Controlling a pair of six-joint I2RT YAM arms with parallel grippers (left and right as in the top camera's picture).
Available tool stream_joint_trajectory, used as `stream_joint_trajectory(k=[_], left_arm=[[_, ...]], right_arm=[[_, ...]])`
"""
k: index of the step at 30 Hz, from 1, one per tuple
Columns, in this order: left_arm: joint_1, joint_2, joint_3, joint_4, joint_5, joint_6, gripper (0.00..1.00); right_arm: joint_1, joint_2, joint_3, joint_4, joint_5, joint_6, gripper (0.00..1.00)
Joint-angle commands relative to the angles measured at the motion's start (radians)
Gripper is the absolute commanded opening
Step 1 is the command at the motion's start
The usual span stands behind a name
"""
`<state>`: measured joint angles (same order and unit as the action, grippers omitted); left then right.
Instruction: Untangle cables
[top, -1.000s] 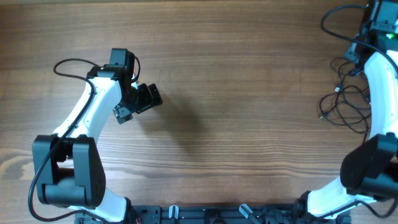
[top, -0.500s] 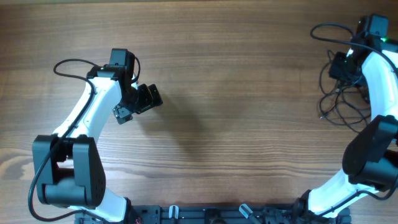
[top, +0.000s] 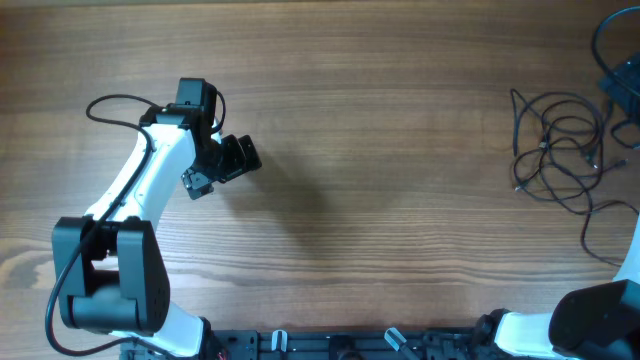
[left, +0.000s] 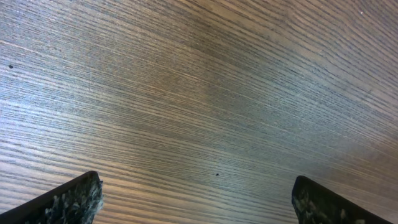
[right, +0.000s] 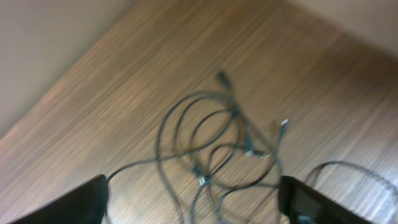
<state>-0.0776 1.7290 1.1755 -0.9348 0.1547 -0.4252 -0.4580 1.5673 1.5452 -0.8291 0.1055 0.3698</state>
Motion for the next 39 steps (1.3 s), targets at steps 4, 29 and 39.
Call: stream_joint_trajectory(k=[4,29,39], left_arm=[[-0.004,-0.014,0.002,0.010,0.002,-0.003,1.00],[-0.053,-0.081,0.118,-0.257,-0.277,-0.027,1.00],[-0.076,-0.502,-0.192,-0.005,-0.272,-0.024,1.00]], right_arm=[[0.012,0.014,0.005,-0.068,-0.375,-0.011,0.96],[0.539,-0.023,-0.024,-0.370,-0.217,-0.280,0.99],[0.539,-0.558,-0.470,-0.093,-0.217,-0.237,1.00]])
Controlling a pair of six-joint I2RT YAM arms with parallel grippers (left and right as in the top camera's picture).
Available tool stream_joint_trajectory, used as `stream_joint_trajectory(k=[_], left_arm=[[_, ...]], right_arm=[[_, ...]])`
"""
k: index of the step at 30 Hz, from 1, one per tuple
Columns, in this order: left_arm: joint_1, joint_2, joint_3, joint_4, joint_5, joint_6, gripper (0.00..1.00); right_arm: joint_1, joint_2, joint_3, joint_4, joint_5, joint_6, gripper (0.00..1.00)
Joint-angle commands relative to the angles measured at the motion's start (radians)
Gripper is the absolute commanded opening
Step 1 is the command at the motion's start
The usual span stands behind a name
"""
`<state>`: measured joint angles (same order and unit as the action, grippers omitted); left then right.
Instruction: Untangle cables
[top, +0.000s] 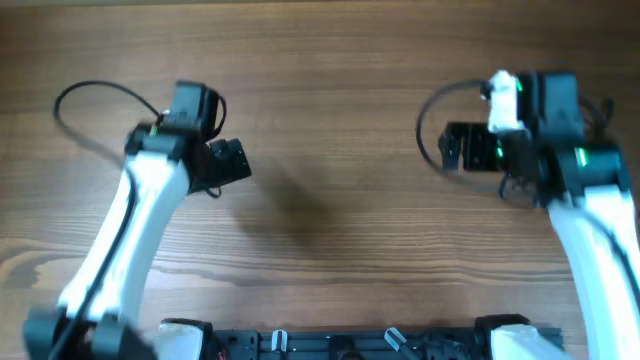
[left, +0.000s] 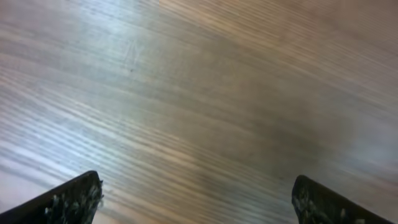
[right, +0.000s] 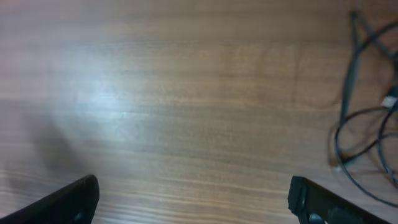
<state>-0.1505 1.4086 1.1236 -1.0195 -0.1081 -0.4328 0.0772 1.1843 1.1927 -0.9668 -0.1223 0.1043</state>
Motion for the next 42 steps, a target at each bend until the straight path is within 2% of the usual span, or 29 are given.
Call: stream_joint_trajectory(k=[1,5,8,12,21,29,42], left_arm=[[-0.003,-0.257,-0.191,0.119,0.006,-0.017,1.00],[-0.003,-0.490,-0.301,0.168,0.017,-0.032,1.00],[-0.003,-0.583,-0.304,0.166,0.017,-0.031,1.00],[-0.003,-0.626,-0.304,0.166,0.017,-0.031,1.00],[-0.003,-0.589,-0.304,0.163,0.017,-0.031,1.00],[-0.003,-0.541,-0.304,0.164,0.017,-0.031,1.00],[-0.003,-0.422,-0.304,0.163,0.017,-0.031,1.00]], right_arm=[[0.004,-0.248,-0.164,0.065,0.010,0.038,1.00],[0.004,-0.450,-0.255,0.075,0.010,0.063,1.00],[0.004,-0.504,-0.256,0.072,0.010,0.063,1.00],[0.004,-0.499,-0.256,0.071,0.010,0.063,1.00],[0.004,-0.434,-0.256,0.071,0.010,0.063,1.00],[0.004,-0.296,-0.256,0.072,0.010,0.063,1.00],[0.004,0.119,-0.256,0.107,0.010,0.063,1.00]])
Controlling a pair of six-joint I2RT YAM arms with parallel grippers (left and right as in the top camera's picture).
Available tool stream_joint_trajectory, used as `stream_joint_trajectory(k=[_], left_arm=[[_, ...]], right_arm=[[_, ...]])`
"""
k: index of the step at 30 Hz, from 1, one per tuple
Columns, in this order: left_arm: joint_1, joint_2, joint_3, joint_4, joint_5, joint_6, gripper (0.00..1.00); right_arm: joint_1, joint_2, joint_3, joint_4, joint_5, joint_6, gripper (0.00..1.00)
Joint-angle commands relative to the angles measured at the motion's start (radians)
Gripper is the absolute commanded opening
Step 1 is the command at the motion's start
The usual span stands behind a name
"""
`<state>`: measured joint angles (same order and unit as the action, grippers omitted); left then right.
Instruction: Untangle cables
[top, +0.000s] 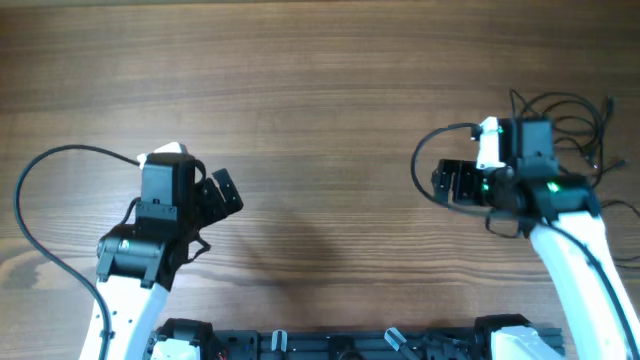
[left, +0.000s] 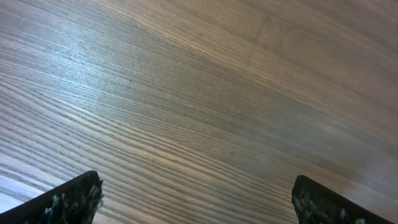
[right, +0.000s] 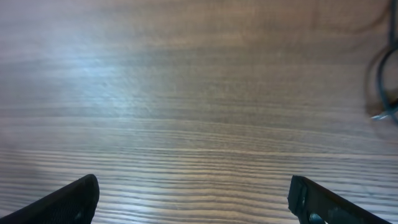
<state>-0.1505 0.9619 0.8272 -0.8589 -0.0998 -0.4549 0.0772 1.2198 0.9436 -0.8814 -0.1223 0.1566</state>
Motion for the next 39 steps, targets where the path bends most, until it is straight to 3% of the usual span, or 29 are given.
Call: stream_joint_trajectory(k=[1,11,19,23,29,39], left_arm=[[-0.003,0.033,-0.008,0.003,0.009,-0.009,1.00],[-0.003,0.097,-0.008,0.003,0.009,-0.009,1.00],[-0.003,0.100,-0.008,0.003,0.009,-0.009,1.00],[-0.003,0.100,-0.008,0.003,0.009,-0.010,1.00],[-0.003,0.100,-0.008,0.003,0.009,-0.009,1.00],[-0.003,0.100,-0.008,0.003,0.009,-0.009,1.00]], right_arm=[[0.004,0.121,-0.007,0.038,0.010,0.011,1.00],[0.004,0.400,-0.007,0.332,0.010,0.010,1.00],[0.004,0.547,-0.007,0.600,0.010,0.010,0.99],[0.004,0.560,-0.007,0.635,0.010,0.010,1.00],[0.004,0.450,-0.007,0.634,0.010,0.010,0.99],[0.004,-0.044,-0.007,0.634,0.010,0.001,1.00]])
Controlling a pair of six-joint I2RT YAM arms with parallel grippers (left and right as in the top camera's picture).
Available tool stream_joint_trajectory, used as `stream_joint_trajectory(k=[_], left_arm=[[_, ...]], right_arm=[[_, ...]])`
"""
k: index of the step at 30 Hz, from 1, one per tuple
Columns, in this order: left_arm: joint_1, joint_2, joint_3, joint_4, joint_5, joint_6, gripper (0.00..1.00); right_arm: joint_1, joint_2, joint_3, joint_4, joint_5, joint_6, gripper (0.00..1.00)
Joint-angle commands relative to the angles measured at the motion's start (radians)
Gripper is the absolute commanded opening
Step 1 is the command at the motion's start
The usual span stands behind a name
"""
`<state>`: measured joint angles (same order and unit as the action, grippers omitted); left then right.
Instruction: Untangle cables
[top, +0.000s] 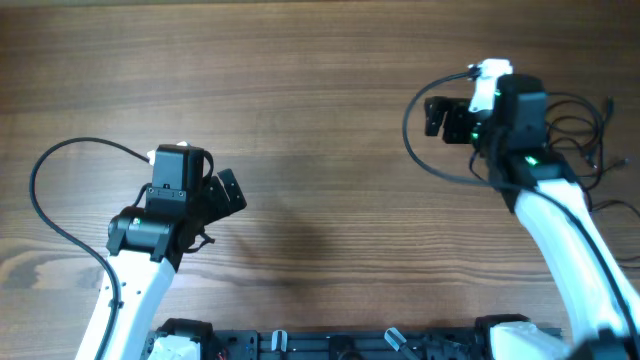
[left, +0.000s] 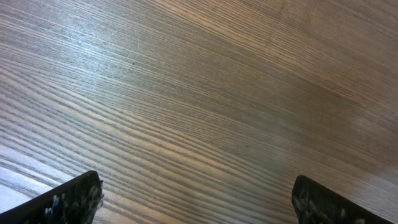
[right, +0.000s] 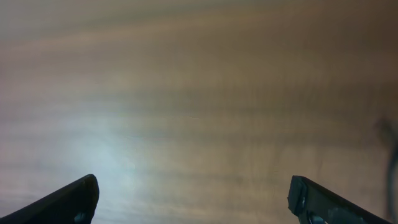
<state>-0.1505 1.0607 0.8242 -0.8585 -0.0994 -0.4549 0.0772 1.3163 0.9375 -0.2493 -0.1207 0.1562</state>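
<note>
A tangle of thin black cables (top: 580, 125) lies at the table's right side in the overhead view, partly hidden behind my right arm. My right gripper (top: 447, 117) stands open to the left of the tangle, holding nothing; its wrist view shows blurred bare wood between the two fingertips (right: 68, 199), with a dark cable edge (right: 392, 162) at the far right. My left gripper (top: 222, 195) is open over bare wood at the left, far from the cables; its fingertips (left: 74, 200) have nothing between them.
The wooden table (top: 320, 80) fills the view. The left arm's own black lead (top: 60, 165) loops out to the left of it. A black rail (top: 340, 345) runs along the front edge.
My right gripper has moved toward the far edge of the table and points left, its view now blurred. The left arm has barely shifted. Both grippers stay open and empty.
At first the left arm reached over the table's left and the right arm was mostly out of view, its camera on the tangle. Then the right arm stood over the cables. Later both arms were drawn nearer the front edge; now the right has moved back out.
</note>
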Motion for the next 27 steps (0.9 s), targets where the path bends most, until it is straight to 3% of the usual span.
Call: stream_joint_trajectory(k=[1,7,13,16,20,24,27], left_arm=[[-0.003,0.001,-0.005,0.003,0.008,-0.009,1.00],[-0.003,0.001,-0.005,0.003,0.008,-0.009,1.00],[-0.003,0.001,-0.005,0.003,0.008,-0.009,1.00],[-0.003,0.001,-0.005,0.003,0.008,-0.009,1.00],[-0.003,0.001,-0.005,0.003,0.008,-0.009,1.00],[-0.003,0.001,-0.005,0.003,0.008,-0.009,1.00],[-0.003,0.001,-0.005,0.003,0.008,-0.009,1.00]], right_arm=[[0.004,-0.185,-0.001,0.002,0.009,0.002,1.00],[0.004,-0.406,-0.001,0.002,0.009,0.002,1.00],[0.004,-0.417,-0.001,-0.018,0.009,0.002,1.00],[0.004,-0.471,-0.001,-0.164,0.011,0.002,1.00],[0.003,-0.566,-0.002,-0.399,0.257,0.002,1.00],[0.004,-0.684,-0.002,-0.623,0.289,0.002,1.00],[0.004,-0.767,-0.002,-0.658,0.293,0.001,1.00]])
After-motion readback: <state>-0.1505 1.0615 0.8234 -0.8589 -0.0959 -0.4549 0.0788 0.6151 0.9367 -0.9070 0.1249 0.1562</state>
